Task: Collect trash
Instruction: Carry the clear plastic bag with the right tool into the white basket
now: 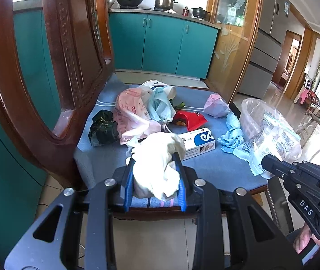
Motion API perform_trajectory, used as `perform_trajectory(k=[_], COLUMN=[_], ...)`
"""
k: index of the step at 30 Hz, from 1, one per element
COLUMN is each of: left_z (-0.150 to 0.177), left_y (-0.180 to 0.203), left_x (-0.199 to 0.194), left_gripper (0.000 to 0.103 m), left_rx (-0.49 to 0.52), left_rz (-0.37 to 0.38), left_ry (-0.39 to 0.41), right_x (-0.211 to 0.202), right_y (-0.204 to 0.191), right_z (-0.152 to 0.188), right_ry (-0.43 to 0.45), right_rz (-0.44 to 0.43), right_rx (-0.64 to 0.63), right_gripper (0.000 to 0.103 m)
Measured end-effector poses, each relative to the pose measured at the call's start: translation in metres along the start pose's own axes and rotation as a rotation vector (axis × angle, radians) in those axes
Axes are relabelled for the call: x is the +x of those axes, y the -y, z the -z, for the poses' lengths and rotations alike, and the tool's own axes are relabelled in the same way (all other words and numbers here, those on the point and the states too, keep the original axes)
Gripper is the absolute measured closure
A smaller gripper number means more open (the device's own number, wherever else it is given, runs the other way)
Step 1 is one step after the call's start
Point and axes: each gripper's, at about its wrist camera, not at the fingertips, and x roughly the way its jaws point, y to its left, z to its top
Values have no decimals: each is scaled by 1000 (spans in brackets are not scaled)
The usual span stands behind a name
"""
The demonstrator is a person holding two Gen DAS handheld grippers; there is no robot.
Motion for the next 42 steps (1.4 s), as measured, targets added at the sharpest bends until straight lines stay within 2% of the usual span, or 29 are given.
perform_trajectory(k=[42], left_z=[2], left_y=[-2], left_x=[4], left_gripper=[70], left_rx=[14], left_rz=[-14], left_ry=[-2], right_x=[7], right_y=[-4], right_z=[3], right_ry=[-18], right_rz=[-3], right_rx=[-5], right_gripper=[102])
